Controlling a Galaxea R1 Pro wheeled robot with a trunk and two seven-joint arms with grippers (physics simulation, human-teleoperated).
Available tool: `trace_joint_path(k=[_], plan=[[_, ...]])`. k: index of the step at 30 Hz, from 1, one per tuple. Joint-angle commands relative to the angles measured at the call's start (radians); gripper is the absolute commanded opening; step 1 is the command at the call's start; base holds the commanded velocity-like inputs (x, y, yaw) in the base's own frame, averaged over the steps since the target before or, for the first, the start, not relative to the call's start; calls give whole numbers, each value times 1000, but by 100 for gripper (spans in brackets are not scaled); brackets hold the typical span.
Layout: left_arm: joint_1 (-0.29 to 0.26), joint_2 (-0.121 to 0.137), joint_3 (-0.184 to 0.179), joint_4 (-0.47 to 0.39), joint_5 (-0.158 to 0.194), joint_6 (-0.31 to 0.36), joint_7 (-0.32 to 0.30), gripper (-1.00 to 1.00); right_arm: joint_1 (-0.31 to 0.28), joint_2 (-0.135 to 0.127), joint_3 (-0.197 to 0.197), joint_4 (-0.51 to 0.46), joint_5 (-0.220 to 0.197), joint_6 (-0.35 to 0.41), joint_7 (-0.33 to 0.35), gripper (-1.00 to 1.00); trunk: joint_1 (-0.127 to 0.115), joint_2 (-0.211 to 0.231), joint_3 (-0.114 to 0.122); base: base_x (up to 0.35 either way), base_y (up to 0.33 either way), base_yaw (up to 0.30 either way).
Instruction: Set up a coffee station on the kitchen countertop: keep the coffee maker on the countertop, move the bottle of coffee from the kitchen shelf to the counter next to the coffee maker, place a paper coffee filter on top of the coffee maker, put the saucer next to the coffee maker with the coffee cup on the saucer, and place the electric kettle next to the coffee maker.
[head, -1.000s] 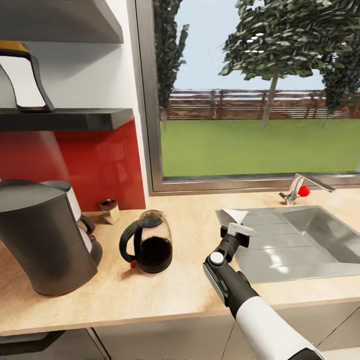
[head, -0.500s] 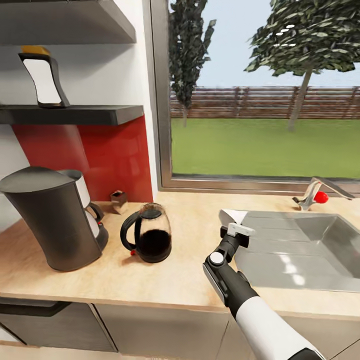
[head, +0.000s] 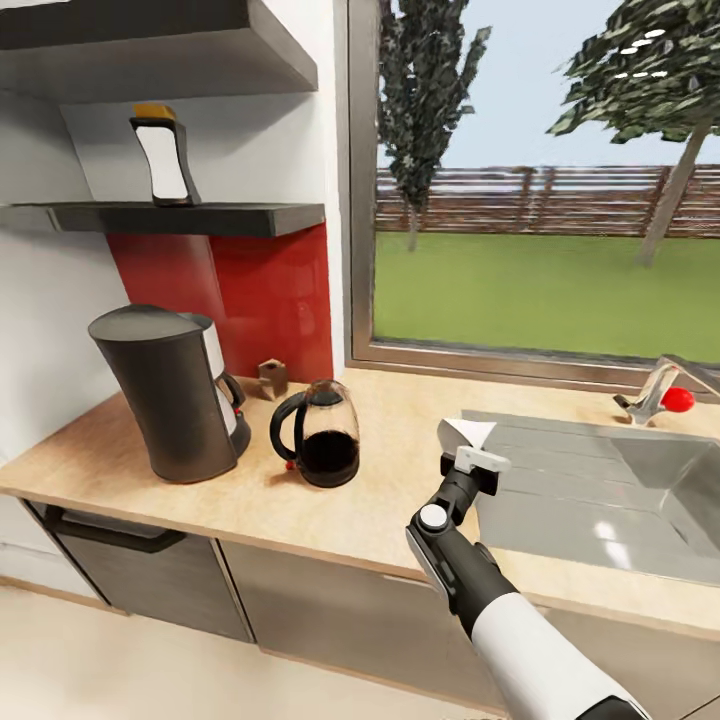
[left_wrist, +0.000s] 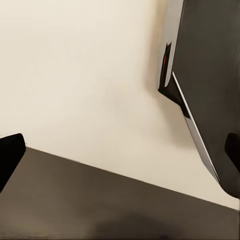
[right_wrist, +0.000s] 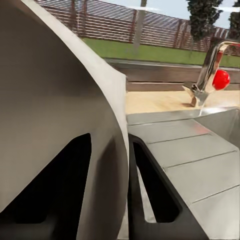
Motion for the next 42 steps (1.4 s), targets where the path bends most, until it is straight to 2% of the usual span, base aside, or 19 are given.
trace_joint_path(k=[1,19,20,24,26,29,31,33,35,37,38,39,40,42], plan=[[-1,0,1,2,7,-6,0,100,-1,0,1,1,-1,-7,-2,-100,0,-2,-3,-139,-84,268],[-1,1,0,2,12,-6,0,100,-1,2,6,1,-1,-6,-1,-100,0,-2,-21,-15,-9,223],[-1,0,-1,2,12,-6,0,100,-1,3,12,1,-1,-6,-1,-100,0,-2,-21,0,0,94],[-1,0,0,2,13,-6,0,100,-1,2,79,-2,-1,-2,-1,-100,0,-2,-22,0,0,28],[-1,0,0,2,13,-6,0,100,-2,3,97,-28,0,21,7,-100,0,-2,-22,0,0,6],[-1,0,1,2,13,-6,0,100,-2,1,101,-163,2,156,59,-100,0,-2,-22,0,0,1],[-1,0,1,2,12,-6,0,100,-17,-1,95,-312,1,343,162,-100,0,-2,-22,0,0,0],[-1,0,1,3,11,-6,0,100,-33,-1,94,-366,-1,408,192,-100,0,-2,-22,0,0,0],[-1,0,1,4,11,-6,0,100,-91,4,92,-429,-15,536,225,-100,0,-2,-22,0,0,0],[-1,0,1,4,11,-6,0,100,-143,13,90,-436,-60,620,252,-100,0,-2,-22,0,0,0],[-1,0,1,4,11,-6,0,100,-186,13,90,-434,-119,682,280,-100,0,-2,-22,0,0,0],[-1,0,1,4,11,-6,0,100,-197,13,90,-433,-136,696,287,-100,0,-2,-22,0,0,0],[-1,0,1,4,11,-6,0,100,-219,13,90,-430,-169,725,298,-100,0,-2,-22,0,0,0],[-1,1,0,4,11,-6,0,100,-292,13,90,-410,-286,810,312,-100,0,-2,-22,0,0,0]])
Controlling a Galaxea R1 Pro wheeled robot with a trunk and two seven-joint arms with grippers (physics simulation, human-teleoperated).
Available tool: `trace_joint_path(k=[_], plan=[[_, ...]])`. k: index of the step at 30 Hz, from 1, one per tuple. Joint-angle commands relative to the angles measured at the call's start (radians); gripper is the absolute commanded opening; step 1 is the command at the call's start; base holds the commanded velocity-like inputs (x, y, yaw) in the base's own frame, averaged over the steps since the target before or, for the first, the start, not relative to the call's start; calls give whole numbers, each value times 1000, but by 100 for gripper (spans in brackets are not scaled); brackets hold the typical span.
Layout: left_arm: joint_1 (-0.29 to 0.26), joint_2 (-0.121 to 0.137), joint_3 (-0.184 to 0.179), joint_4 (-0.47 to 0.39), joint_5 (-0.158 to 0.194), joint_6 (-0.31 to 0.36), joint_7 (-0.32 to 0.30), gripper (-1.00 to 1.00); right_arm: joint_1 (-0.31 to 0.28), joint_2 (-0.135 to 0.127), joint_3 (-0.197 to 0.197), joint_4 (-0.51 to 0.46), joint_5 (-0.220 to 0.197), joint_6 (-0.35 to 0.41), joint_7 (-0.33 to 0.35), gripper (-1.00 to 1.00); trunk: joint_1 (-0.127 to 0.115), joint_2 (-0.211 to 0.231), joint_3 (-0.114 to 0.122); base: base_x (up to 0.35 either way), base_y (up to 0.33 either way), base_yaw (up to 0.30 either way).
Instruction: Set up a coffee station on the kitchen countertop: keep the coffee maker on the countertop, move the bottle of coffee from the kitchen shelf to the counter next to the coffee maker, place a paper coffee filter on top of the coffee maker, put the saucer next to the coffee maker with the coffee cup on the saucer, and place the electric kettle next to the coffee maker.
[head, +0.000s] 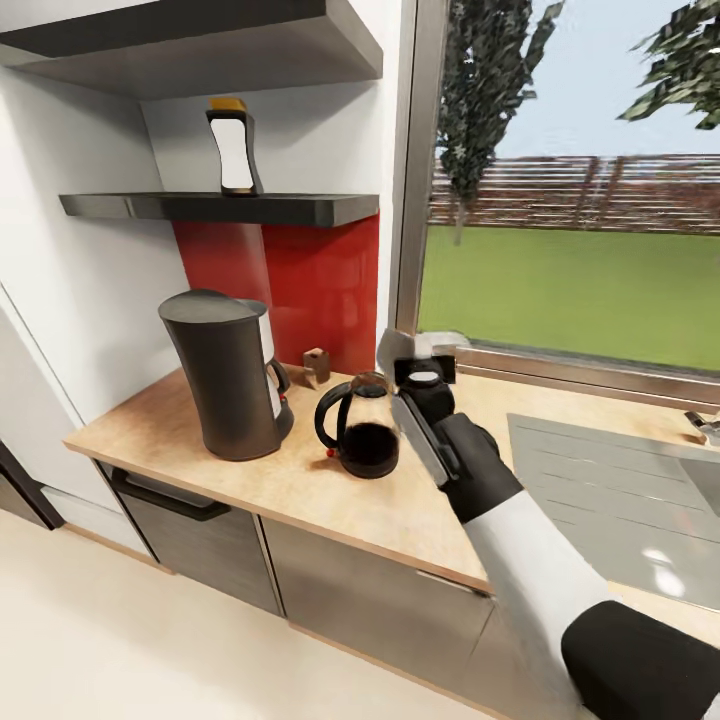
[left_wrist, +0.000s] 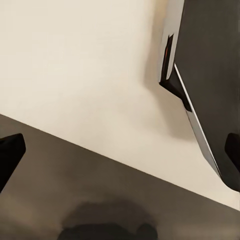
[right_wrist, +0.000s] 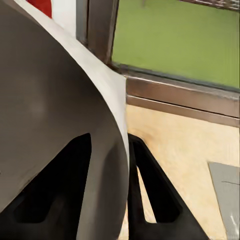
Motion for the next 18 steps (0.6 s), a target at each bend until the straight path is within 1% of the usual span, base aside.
trace_joint_path(k=[1,2,3,4,5,7,9,10,11,12,13,14,16,18], plan=[[-1,0,0,2,7,-6,0,100,-36,0,1,11,-77,35,-7,-100,1,-2,-2,0,0,0],[-1,0,0,2,7,-6,0,100,-60,0,1,23,-131,58,-6,-100,1,-2,-2,0,0,0],[-1,0,0,2,7,-6,0,100,-97,0,1,47,-207,85,-5,-100,1,-2,-2,0,0,0],[-1,0,0,2,7,-6,0,100,-123,0,1,68,-257,100,-6,-100,1,-2,-2,0,0,0],[-1,0,0,2,7,-5,0,100,-164,0,-1,105,-332,119,-6,-100,1,-2,-2,0,0,0],[-1,-1,1,2,7,-5,0,100,-214,0,-15,158,-428,132,-8,-100,1,-2,-2,0,0,0],[-1,0,0,3,7,-6,0,100,-253,0,-47,203,-505,138,-11,-100,1,-2,-2,0,0,0],[-1,0,0,3,7,-6,0,100,-268,0,-67,220,-531,140,-14,-100,1,-2,-2,0,0,0],[-1,0,0,3,7,-6,0,100,-274,0,-77,227,-540,141,-15,-100,1,-2,-2,0,0,0],[-1,0,0,4,7,-6,0,100,-282,0,-97,237,-553,142,-20,-100,1,-2,-2,0,0,0],[-1,0,0,4,7,-6,0,100,-286,0,-106,240,-558,142,-22,-100,1,-2,-2,0,0,0],[-1,1,0,6,7,-6,0,100,-297,0,-146,252,-573,142,-57,-100,1,-2,-2,0,0,0],[-1,1,0,6,7,-6,0,100,-303,0,-171,254,-586,142,-109,-100,1,-2,-2,0,0,0],[-1,0,0,6,7,-6,0,100,-313,0,-186,255,-601,141,-131,-100,1,-2,-2,0,0,0]])
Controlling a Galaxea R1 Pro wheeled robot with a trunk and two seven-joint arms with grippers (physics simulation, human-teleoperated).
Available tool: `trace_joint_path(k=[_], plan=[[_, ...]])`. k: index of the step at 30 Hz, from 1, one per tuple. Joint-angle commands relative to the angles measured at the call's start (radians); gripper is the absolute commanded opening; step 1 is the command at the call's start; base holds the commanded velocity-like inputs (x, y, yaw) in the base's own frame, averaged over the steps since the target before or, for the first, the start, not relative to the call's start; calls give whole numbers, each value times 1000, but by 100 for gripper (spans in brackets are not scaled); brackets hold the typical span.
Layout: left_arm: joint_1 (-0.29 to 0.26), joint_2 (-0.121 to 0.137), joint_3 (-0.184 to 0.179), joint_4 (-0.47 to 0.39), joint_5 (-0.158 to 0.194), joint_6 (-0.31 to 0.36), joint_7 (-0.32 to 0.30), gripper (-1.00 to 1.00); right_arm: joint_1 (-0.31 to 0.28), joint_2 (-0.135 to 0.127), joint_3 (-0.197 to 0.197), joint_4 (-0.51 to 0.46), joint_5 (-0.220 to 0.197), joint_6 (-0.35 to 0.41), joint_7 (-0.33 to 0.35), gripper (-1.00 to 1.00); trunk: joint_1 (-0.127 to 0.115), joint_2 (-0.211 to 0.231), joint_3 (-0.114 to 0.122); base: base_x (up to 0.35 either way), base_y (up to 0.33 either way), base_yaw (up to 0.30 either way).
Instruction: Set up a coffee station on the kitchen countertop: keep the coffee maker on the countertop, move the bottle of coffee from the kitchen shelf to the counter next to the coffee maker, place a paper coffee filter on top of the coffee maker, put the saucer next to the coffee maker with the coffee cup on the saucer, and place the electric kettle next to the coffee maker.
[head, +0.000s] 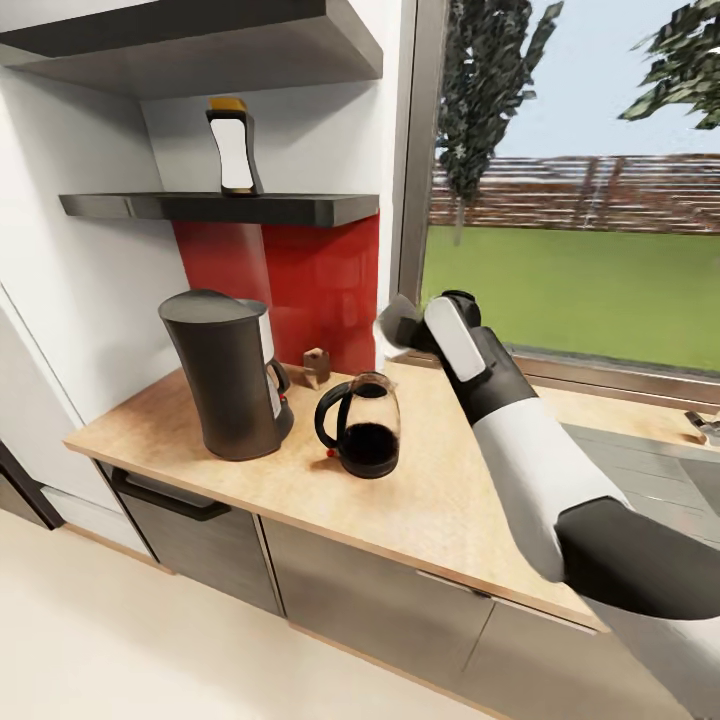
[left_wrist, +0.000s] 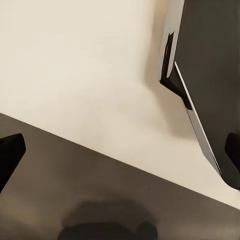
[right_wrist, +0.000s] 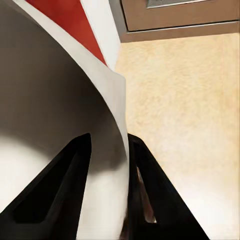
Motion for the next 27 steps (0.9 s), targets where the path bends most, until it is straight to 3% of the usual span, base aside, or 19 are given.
trace_joint_path(k=[1,5,7,13,17,18,27], plan=[[-1,0,1,2,7,-6,0,100,-6,0,-5,0,-18,0,-17,-100,1,-2,-2,0,0,0],[-1,-1,1,2,7,-6,0,100,-30,0,-74,8,-95,0,-100,-100,1,-2,-2,0,0,0],[-1,-1,1,3,7,-6,0,100,-34,0,-120,10,-173,-2,-164,-100,1,-2,-2,0,0,0],[0,-1,-1,3,8,-6,0,100,-36,0,-147,9,-340,-5,-209,-100,1,-2,-2,0,0,0],[1,-1,-1,4,8,-6,-2,100,-36,0,-149,3,-392,-11,-204,-100,1,-2,-2,0,0,0],[1,-1,-1,4,8,-6,-2,100,-36,0,-149,1,-433,-19,-197,-100,1,-2,-2,0,0,0],[1,-2,-1,4,9,-6,0,100,-36,0,-144,-31,-464,-50,-192,-100,1,-2,-2,0,0,0]])
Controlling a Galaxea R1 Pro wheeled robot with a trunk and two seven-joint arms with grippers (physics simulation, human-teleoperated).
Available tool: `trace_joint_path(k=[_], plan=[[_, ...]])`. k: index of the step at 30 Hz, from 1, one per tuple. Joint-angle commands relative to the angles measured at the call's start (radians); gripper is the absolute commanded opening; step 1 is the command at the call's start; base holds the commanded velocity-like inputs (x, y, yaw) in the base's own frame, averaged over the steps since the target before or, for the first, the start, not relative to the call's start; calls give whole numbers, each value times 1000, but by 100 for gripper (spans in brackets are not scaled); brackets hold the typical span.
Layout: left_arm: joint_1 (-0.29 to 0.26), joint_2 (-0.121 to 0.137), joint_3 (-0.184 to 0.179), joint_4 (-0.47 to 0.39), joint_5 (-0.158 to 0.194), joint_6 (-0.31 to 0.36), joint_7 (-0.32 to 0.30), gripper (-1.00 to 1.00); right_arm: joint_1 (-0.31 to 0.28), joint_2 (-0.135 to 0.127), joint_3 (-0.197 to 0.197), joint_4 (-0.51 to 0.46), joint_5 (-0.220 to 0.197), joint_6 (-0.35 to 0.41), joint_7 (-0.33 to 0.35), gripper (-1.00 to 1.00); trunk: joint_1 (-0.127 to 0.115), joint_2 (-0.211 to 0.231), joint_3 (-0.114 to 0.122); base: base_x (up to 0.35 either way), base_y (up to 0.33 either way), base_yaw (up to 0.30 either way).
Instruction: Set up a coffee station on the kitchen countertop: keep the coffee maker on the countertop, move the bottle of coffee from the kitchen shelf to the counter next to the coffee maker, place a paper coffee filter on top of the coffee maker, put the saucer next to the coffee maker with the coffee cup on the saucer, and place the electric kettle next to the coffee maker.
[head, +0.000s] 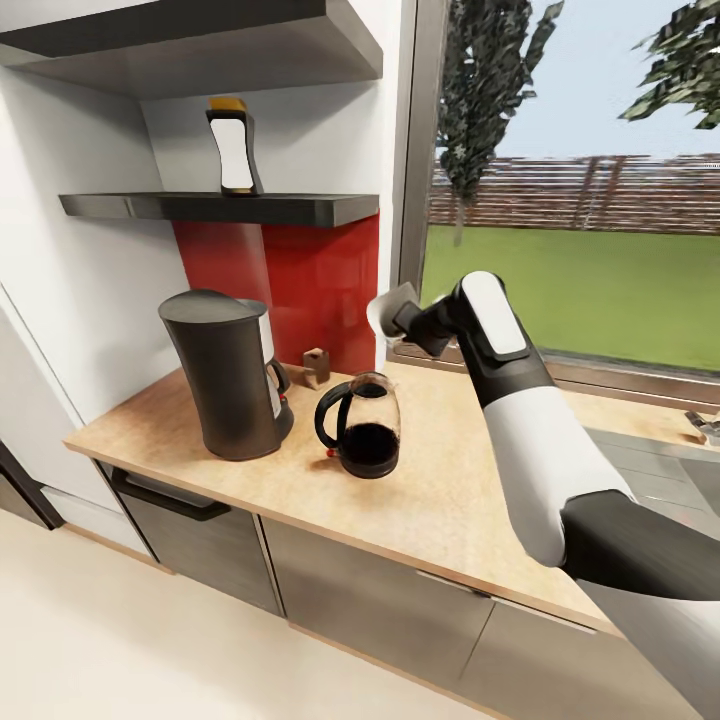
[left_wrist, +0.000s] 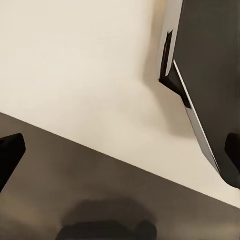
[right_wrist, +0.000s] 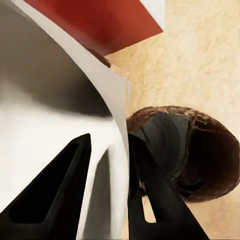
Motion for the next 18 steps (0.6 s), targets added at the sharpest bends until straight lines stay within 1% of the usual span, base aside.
trace_joint_path(k=[1,9,16,18], plan=[[-1,0,0,2,7,-6,0,100,-1,0,2,-38,-8,2,-9,-100,1,-2,-2,0,0,0],[-1,-2,0,2,8,-4,-2,100,-1,0,2,-44,-8,3,-10,-100,1,-2,-2,17,5,0],[-1,-4,0,2,9,1,-2,100,-1,0,2,-41,-10,5,-11,-100,1,-2,-2,120,169,0],[-1,-4,0,2,9,9,-2,100,-1,0,1,-40,-10,5,-12,-100,1,-2,-2,36,48,10]])
